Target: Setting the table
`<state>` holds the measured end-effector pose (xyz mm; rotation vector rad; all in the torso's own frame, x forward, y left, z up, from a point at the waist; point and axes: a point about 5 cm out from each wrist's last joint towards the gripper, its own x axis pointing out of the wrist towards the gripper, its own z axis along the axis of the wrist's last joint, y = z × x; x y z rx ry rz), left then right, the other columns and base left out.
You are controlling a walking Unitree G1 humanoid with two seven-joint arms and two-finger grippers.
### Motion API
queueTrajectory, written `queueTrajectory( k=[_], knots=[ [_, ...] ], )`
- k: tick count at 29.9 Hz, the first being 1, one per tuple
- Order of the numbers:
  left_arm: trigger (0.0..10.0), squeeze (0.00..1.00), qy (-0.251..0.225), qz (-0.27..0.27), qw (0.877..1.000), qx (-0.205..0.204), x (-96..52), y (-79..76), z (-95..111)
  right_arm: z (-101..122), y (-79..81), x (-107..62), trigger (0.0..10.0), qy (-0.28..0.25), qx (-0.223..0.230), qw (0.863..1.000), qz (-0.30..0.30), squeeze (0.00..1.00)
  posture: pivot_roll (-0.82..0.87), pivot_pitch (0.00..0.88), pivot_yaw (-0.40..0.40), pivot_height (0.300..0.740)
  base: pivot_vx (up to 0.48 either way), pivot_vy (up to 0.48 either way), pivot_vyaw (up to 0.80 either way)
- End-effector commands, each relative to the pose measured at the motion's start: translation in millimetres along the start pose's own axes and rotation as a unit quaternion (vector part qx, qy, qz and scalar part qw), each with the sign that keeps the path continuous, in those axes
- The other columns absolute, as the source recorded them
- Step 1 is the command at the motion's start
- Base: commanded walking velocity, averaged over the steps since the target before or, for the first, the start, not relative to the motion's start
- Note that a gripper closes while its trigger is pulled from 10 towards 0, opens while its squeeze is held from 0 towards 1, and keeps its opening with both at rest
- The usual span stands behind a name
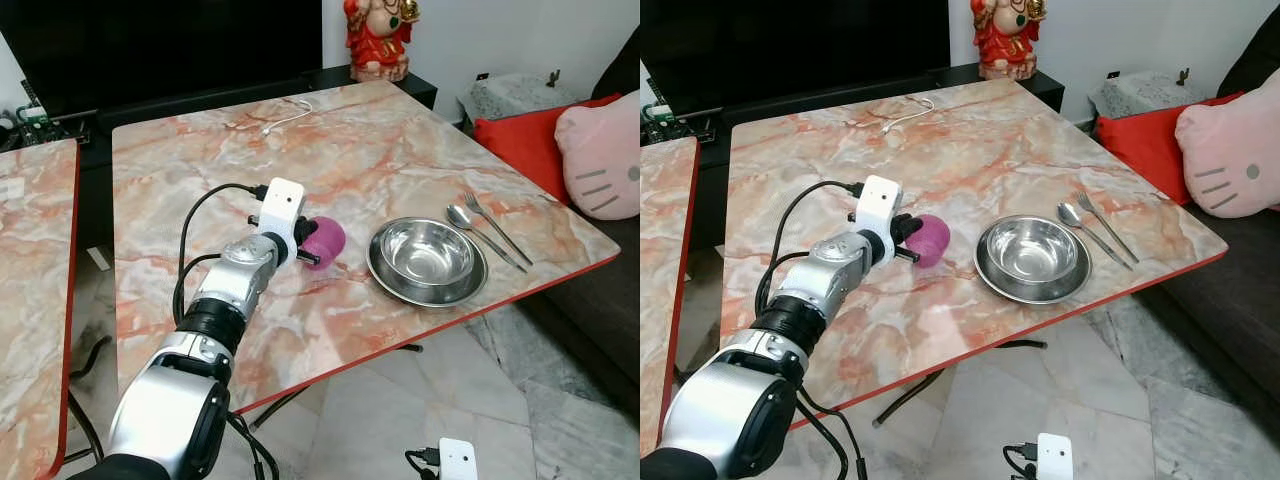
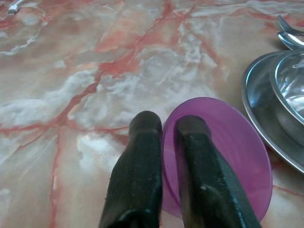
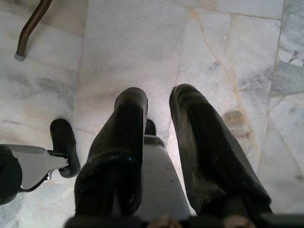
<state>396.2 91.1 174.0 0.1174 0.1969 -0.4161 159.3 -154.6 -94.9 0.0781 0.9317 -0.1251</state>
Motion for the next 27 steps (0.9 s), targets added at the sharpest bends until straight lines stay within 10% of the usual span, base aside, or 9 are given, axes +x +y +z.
queueTrajectory(
  k=[1, 10, 12, 27],
  knots=[
    [10.0, 0.75, -0.006, -0.006, 1.000, 0.005, 1.1, -1.5, 6, -3, 1.1, -0.5, 10.0, 0.006, -0.001, 1.000, 0.001, 0.00, 0.06, 0.008, 0.006, 0.740, 0.000, 0.000, 0.00],
    [10.0, 0.62, -0.009, 0.005, 1.000, 0.003, 0.8, 2.0, 7, -2, 1.1, -0.4, 10.0, 0.006, -0.001, 1.000, 0.001, 0.00, 0.06, 0.017, 0.005, 0.740, 0.000, 0.000, 0.00],
    [10.0, 0.00, -0.016, 0.003, 1.000, 0.000, 0.7, 1.9, 9, -2, 1.1, -0.4, 10.0, 0.007, -0.002, 1.000, 0.002, 0.00, 0.06, 0.017, 0.005, 0.740, 0.000, 0.000, 0.00],
    [10.0, 0.00, 0.028, -0.001, 0.998, -0.060, 1.2, 1.2, -4, -4, 1.2, -0.7, 10.0, 0.009, -0.003, 1.000, 0.001, 0.00, 0.05, 0.013, 0.006, 0.740, 0.000, 0.000, 0.00]
  ],
)
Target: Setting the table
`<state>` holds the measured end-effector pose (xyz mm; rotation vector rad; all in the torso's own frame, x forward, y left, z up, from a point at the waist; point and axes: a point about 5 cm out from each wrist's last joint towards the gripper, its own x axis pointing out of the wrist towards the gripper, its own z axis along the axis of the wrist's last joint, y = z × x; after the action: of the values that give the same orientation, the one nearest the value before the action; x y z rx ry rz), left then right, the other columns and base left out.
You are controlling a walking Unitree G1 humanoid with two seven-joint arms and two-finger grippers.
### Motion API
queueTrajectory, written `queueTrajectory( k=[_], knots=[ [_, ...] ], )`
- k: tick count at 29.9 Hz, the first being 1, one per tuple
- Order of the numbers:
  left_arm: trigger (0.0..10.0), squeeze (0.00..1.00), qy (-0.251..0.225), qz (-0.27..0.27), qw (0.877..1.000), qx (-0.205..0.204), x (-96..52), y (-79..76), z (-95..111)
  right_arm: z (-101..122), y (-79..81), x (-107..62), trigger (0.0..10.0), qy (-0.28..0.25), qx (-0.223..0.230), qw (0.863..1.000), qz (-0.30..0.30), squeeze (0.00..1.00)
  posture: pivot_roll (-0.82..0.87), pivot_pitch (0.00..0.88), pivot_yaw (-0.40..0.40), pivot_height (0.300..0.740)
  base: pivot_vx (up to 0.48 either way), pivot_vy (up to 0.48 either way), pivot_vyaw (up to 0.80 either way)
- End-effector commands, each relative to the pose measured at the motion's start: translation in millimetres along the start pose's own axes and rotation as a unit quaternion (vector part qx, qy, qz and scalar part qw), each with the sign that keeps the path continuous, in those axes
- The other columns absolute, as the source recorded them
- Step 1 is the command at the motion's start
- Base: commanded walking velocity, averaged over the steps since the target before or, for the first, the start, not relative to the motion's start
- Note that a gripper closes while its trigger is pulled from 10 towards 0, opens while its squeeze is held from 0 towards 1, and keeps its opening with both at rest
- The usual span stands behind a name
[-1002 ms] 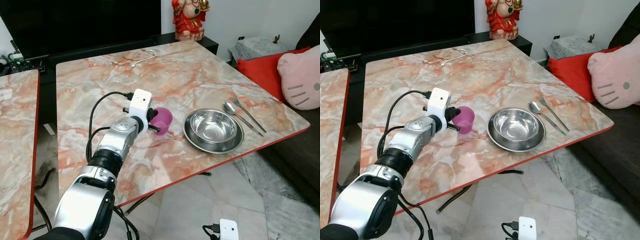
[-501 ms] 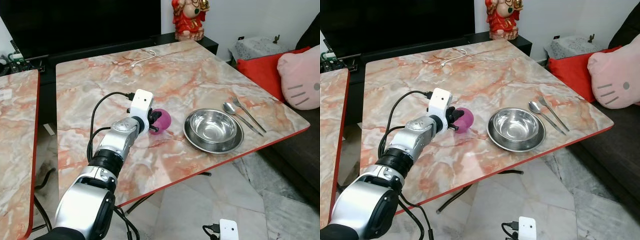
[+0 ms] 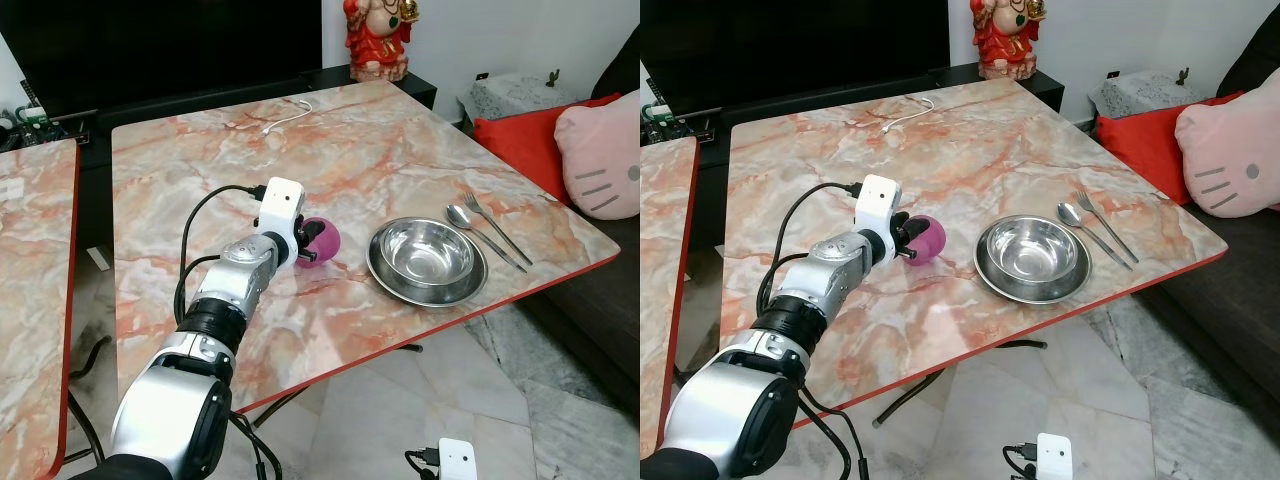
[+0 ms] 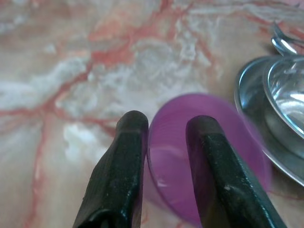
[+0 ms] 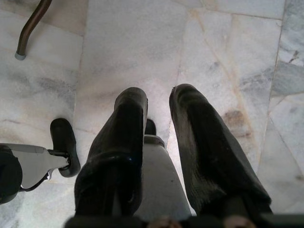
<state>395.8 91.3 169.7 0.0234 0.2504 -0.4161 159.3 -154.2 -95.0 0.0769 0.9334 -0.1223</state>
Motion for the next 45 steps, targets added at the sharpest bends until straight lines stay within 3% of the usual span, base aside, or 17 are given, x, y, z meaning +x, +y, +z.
queueTrajectory(
  k=[1, 8, 12, 21, 23, 26, 29, 30, 41, 45],
  knots=[
    [10.0, 0.00, 0.013, 0.009, 1.000, -0.011, 0.6, 2.5, 0, -3, 0.9, -0.6, 10.0, 0.008, -0.001, 1.000, 0.000, 0.00, 0.05, 0.013, 0.006, 0.740, 0.000, 0.000, 0.00],
    [10.0, 0.00, 0.009, 0.030, 0.999, -0.019, 0.0, 7.8, 0, -4, 0.5, -0.7, 10.0, 0.009, -0.002, 1.000, 0.001, 0.00, 0.06, 0.013, 0.005, 0.740, 0.000, 0.000, 0.00],
    [10.0, 0.00, -0.042, 0.010, 0.999, -0.015, -0.8, 2.6, 18, -4, 0.2, -0.6, 10.0, 0.010, -0.004, 1.000, 0.000, 0.00, 0.05, 0.016, 0.003, 0.740, 0.000, 0.000, 0.00],
    [10.0, 0.00, -0.063, -0.004, 0.998, 0.003, -1.6, -1.5, 26, -4, 0.4, -0.7, 10.0, 0.010, -0.003, 1.000, 0.000, 0.00, 0.06, 0.020, 0.003, 0.740, 0.000, 0.000, 0.00],
    [10.0, 0.00, -0.086, -0.008, 0.996, 0.007, -3.4, -1.6, 30, -4, 0.5, -0.7, 10.0, 0.010, -0.002, 1.000, 0.000, 0.00, 0.06, 0.020, 0.003, 0.740, 0.000, 0.000, 0.00],
    [10.0, 0.00, -0.139, -0.009, 0.990, 0.019, -10.1, 1.3, 39, -4, 0.9, -0.8, 10.0, 0.010, -0.001, 1.000, 0.000, 0.00, 0.05, 0.021, 0.005, 0.740, 0.000, 0.000, 0.00],
    [10.0, 0.00, -0.209, 0.012, 0.977, 0.039, -26.1, 14.0, 44, -4, 1.0, -0.8, 10.0, 0.009, 0.000, 1.000, 0.000, 0.00, 0.05, 0.023, 0.008, 0.740, 0.000, 0.000, 0.00],
    [10.0, 0.00, -0.225, 0.036, 0.971, 0.069, -36.3, 24.8, 40, -4, 1.0, -0.8, 10.0, 0.008, 0.001, 1.000, -0.001, 0.00, 0.05, 0.023, 0.008, 0.740, 0.000, 0.000, 0.00],
    [10.0, 0.00, -0.232, 0.089, 0.959, 0.139, -82.9, 62.2, -3, -3, -0.7, -0.8, 10.0, 0.005, -0.001, 1.000, -0.001, 0.00, 0.07, 0.034, 0.000, 0.740, 0.000, 0.000, 0.00],
    [10.0, 0.00, -0.213, 0.123, 0.961, 0.130, -95.5, 77.0, -17, -3, -0.9, -0.6, 10.0, 0.005, -0.006, 1.000, 0.000, 0.00, 0.07, 0.040, -0.001, 0.740, 0.000, 0.000, 0.00]
  ],
)
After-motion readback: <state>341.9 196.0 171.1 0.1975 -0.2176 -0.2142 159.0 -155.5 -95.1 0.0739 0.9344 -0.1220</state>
